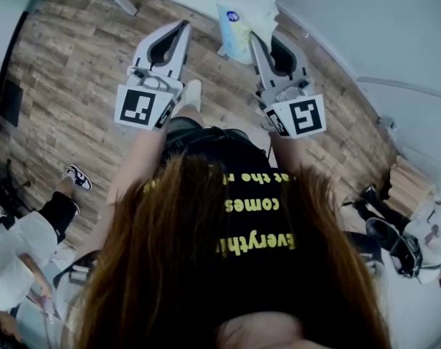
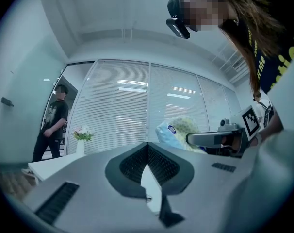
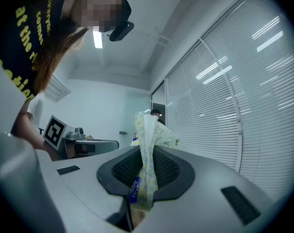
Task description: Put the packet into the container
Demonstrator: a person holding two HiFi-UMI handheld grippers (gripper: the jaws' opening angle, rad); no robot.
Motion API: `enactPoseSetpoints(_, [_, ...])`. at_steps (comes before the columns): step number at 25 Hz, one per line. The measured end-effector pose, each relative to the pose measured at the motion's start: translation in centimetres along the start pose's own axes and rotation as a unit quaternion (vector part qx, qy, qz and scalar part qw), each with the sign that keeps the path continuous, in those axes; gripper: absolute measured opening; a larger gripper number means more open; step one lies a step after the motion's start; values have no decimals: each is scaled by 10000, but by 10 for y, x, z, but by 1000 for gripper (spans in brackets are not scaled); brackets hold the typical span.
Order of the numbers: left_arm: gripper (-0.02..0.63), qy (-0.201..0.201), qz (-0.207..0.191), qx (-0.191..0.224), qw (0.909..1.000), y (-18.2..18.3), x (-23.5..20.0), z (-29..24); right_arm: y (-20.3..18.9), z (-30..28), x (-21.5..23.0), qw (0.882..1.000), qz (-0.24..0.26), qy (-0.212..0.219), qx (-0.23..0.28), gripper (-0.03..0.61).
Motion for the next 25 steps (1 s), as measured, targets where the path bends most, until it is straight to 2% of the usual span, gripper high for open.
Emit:
enactPoseSetpoints(12, [0, -240, -36, 43, 9997, 1, -117, -68, -3, -122, 53, 9991, 9, -413, 96, 69])
enactPoseSetpoints(20, [0, -210, 28, -41, 9998, -2, -130, -80, -6, -137, 70, 9986, -40, -523, 17, 71])
enactPoseSetpoints(25, [0, -96, 44, -46, 9999, -2, -135, -90, -5, -148, 81, 9991, -54, -415, 5, 70])
Point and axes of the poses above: the fingertips, and each gripper's own axes: z backward along the fingers, x to its right, y out of its top, the point moved 3 cm from there along z, backward along the fingers, and after that the axes turned 7 degrees about -y, right-handed, at the moved point
